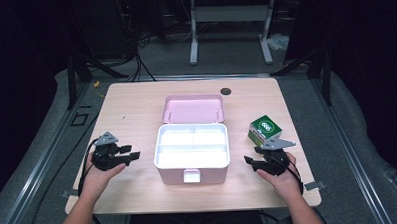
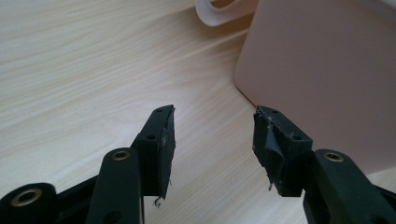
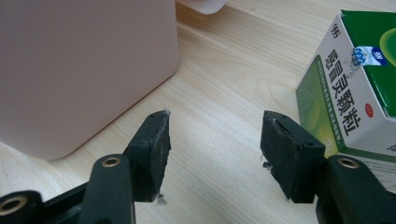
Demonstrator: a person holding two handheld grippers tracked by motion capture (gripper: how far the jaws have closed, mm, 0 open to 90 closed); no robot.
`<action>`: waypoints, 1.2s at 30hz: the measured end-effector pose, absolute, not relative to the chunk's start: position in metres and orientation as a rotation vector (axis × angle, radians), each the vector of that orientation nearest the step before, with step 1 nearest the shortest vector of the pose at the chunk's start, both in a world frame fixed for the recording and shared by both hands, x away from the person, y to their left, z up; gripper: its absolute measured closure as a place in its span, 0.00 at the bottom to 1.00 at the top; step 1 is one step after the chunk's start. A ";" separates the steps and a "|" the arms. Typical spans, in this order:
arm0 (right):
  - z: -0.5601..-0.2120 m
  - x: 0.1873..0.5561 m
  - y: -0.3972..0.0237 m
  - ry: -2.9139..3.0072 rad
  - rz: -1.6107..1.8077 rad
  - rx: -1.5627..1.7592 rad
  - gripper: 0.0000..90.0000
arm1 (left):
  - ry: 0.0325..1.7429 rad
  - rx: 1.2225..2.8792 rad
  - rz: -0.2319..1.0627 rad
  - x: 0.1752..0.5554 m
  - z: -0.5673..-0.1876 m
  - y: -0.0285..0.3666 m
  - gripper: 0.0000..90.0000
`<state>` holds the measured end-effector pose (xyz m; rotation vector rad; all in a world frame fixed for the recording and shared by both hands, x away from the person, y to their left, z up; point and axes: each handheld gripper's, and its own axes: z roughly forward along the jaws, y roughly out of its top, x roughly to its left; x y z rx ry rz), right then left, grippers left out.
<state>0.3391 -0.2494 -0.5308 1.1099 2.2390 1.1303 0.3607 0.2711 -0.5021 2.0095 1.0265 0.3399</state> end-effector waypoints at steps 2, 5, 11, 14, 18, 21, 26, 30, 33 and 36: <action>-0.531 0.340 -0.250 2.246 1.136 1.113 0.46 | 1.019 2.004 0.355 0.360 -0.496 0.269 0.54; -0.531 0.340 -0.249 2.253 1.138 1.101 0.47 | 0.993 1.989 0.336 0.361 -0.488 0.266 0.57; -0.531 0.342 -0.245 2.272 1.126 1.077 0.47 | 0.958 2.022 0.350 0.363 -0.472 0.255 0.60; -0.531 0.342 -0.243 2.270 1.114 1.071 0.47 | 0.943 2.036 0.359 0.365 -0.467 0.251 0.61; -0.530 0.341 -0.243 2.275 1.125 1.063 0.48 | 0.925 2.022 0.350 0.367 -0.459 0.244 0.62; -0.530 0.341 -0.244 2.273 1.132 1.062 0.48 | 0.898 2.027 0.350 0.367 -0.451 0.237 0.63; -0.529 0.340 -0.244 2.278 1.130 1.052 0.48 | 0.870 2.036 0.350 0.368 -0.443 0.230 0.63; -0.530 0.339 -0.244 2.273 1.135 1.045 0.48 | 0.840 2.049 0.347 0.369 -0.438 0.220 0.63; -0.529 0.339 -0.244 2.275 1.131 1.046 0.48 | 0.812 2.071 0.338 0.370 -0.435 0.212 0.63; -0.530 0.339 -0.244 2.276 1.131 1.048 0.48 | 0.784 2.080 0.322 0.371 -0.434 0.201 0.64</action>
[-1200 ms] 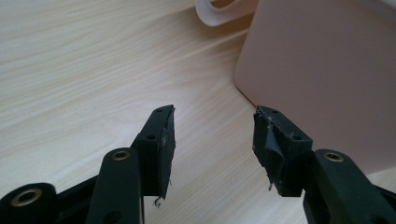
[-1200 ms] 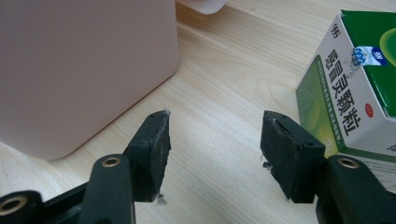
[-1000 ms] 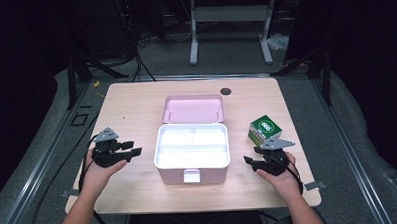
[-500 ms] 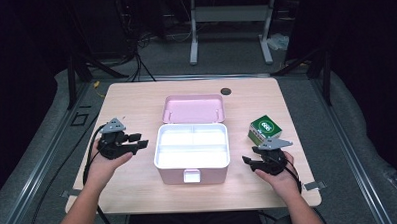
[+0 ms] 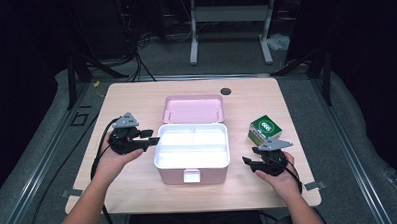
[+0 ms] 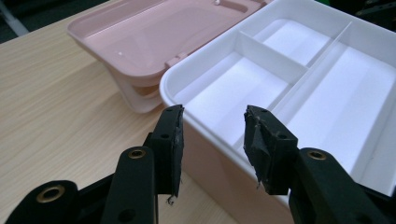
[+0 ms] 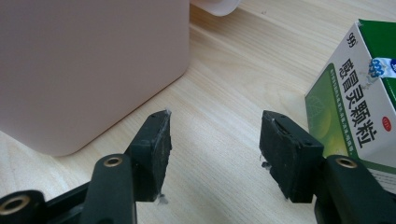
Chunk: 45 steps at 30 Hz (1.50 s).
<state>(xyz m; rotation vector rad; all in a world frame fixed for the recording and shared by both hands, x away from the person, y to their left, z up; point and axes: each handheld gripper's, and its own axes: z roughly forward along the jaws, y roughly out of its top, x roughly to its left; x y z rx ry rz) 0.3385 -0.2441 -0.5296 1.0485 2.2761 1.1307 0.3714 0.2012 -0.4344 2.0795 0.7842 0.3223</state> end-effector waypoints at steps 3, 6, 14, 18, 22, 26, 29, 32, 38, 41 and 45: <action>-0.529 0.338 -0.244 2.274 1.125 1.052 0.48 | 0.764 2.091 0.313 0.372 -0.434 0.193 0.64; -0.529 0.338 -0.245 2.279 1.125 1.051 0.48 | 0.755 2.094 0.308 0.373 -0.434 0.187 0.64; -0.529 0.338 -0.245 2.275 1.132 1.042 0.47 | 0.700 2.136 0.297 0.375 -0.431 0.168 0.64; -0.529 0.338 -0.245 2.274 1.134 1.042 0.47 | 0.673 2.176 0.290 0.375 -0.430 0.158 0.66; -0.529 0.338 -0.245 2.277 1.133 1.039 0.47 | 0.612 2.257 0.313 0.374 -0.427 0.142 0.70; -0.529 0.338 -0.245 2.278 1.135 1.038 0.47 | 0.575 2.298 0.309 0.375 -0.425 0.133 0.72; -0.529 0.338 -0.245 2.278 1.138 1.033 0.47 | 0.511 2.370 0.306 0.377 -0.423 0.123 0.75; -0.529 0.337 -0.245 2.279 1.139 1.032 0.47 | 0.472 2.404 0.299 0.378 -0.422 0.119 0.77; -0.529 0.337 -0.245 2.282 1.142 1.028 0.47 | 0.386 2.483 0.228 0.385 -0.420 0.111 0.83; -0.528 0.337 -0.245 2.285 1.138 1.026 0.47 | 0.352 2.539 0.209 0.390 -0.418 0.106 0.86; -0.528 0.337 -0.245 2.288 1.137 1.025 0.47 | 0.341 2.579 0.192 0.393 -0.416 0.102 0.87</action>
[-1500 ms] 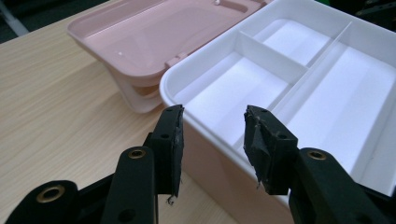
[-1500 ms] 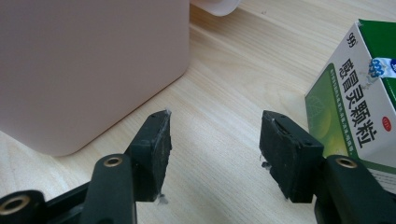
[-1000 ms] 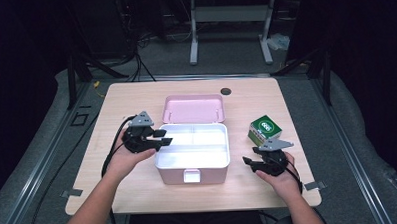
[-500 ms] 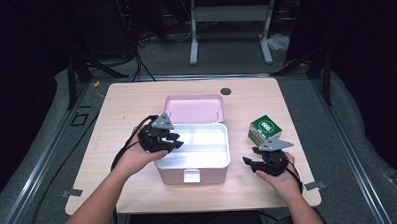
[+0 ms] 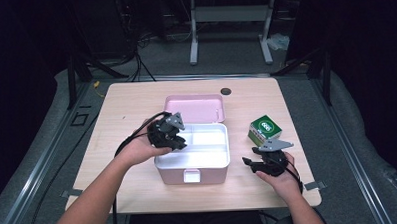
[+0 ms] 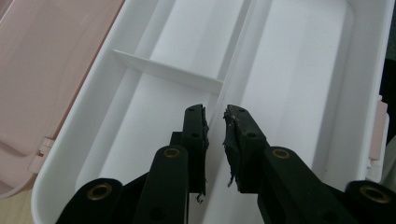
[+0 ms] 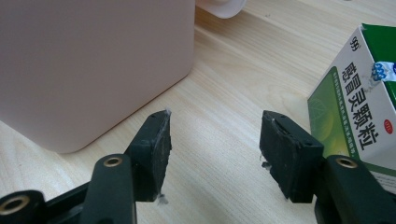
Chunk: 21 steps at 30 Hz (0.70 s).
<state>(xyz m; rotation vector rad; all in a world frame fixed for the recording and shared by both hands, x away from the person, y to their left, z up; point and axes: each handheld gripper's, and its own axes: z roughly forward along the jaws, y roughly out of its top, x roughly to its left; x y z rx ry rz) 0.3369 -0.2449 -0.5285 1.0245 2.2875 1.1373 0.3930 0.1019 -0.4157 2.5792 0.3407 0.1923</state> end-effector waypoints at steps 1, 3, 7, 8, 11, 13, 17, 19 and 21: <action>-0.528 0.337 -0.245 2.288 1.136 1.022 0.47 | 0.332 2.593 0.190 0.394 -0.415 0.100 0.87; -0.529 0.337 -0.245 2.287 1.139 1.020 0.47 | 0.314 2.623 0.193 0.394 -0.412 0.097 0.87; -0.529 0.337 -0.245 2.288 1.140 1.019 0.47 | 0.280 2.685 0.224 0.393 -0.410 0.088 0.87; -0.528 0.337 -0.245 2.290 1.137 1.020 0.47 | 0.271 2.705 0.233 0.393 -0.409 0.084 0.87; -0.528 0.337 -0.245 2.289 1.137 1.021 0.47 | 0.257 2.719 0.240 0.393 -0.407 0.081 0.88; -0.528 0.337 -0.245 2.289 1.139 1.019 0.47 | 0.234 2.742 0.237 0.393 -0.405 0.078 0.89; -0.528 0.337 -0.245 2.287 1.145 1.017 0.47 | 0.210 2.781 0.233 0.393 -0.404 0.073 0.91; -0.528 0.337 -0.245 2.287 1.145 1.016 0.47 | 0.201 2.799 0.228 0.394 -0.403 0.071 0.92; -0.528 0.337 -0.245 2.286 1.146 1.016 0.47 | 0.194 2.815 0.219 0.394 -0.403 0.068 0.91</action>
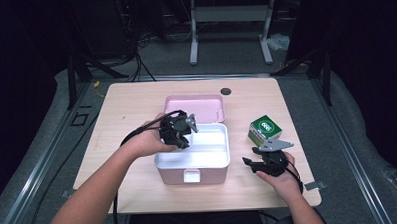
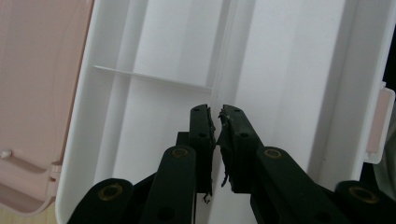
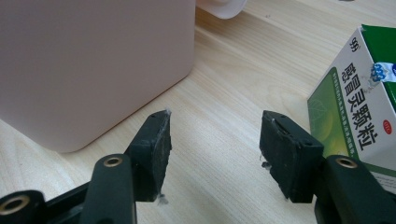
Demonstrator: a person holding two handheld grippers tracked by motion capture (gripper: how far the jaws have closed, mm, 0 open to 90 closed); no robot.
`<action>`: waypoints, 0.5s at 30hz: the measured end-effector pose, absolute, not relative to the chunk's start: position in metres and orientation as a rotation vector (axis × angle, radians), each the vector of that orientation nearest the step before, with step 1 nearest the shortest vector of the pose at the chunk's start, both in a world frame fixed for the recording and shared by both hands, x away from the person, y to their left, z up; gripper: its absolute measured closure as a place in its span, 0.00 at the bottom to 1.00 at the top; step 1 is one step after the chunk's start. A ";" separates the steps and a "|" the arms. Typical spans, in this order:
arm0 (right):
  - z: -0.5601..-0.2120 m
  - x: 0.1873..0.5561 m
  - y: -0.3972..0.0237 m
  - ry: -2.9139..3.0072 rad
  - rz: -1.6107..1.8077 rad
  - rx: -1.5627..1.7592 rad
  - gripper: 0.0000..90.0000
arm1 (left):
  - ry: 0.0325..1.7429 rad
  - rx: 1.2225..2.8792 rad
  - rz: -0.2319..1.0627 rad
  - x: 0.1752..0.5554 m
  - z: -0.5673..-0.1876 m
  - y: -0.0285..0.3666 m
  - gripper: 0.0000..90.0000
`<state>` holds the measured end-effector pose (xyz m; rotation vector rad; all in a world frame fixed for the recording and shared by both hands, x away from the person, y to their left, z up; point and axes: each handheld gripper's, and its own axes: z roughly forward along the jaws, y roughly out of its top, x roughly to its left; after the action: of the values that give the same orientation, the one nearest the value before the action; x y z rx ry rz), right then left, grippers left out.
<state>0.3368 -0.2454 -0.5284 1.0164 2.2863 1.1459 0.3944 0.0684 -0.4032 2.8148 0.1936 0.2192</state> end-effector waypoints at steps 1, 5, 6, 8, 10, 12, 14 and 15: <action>-0.528 0.337 -0.245 2.286 1.146 1.016 0.47 | 0.181 2.823 0.218 0.395 -0.403 0.066 0.91; -0.528 0.337 -0.245 2.289 1.143 1.016 0.47 | 0.158 2.859 0.236 0.393 -0.402 0.059 0.90; -0.528 0.337 -0.245 2.289 1.143 1.016 0.47 | 0.161 2.865 0.238 0.393 -0.402 0.058 0.90; -0.528 0.337 -0.245 2.289 1.143 1.016 0.48 | 0.151 2.880 0.245 0.392 -0.402 0.055 0.89; -0.528 0.337 -0.246 2.288 1.143 1.015 0.47 | 0.137 2.893 0.253 0.391 -0.402 0.051 0.89; -0.528 0.337 -0.246 2.288 1.143 1.016 0.47 | 0.127 2.903 0.288 0.389 -0.401 0.049 0.87; -0.528 0.337 -0.246 2.287 1.144 1.018 0.48 | 0.128 2.918 0.334 0.389 -0.400 0.049 0.85; -0.528 0.336 -0.246 2.289 1.139 1.019 0.48 | 0.133 2.928 0.341 0.389 -0.401 0.048 0.85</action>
<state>0.3364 -0.2459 -0.5281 1.0188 2.2892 1.1392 0.3888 0.0482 -0.4007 2.9284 0.1327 0.3407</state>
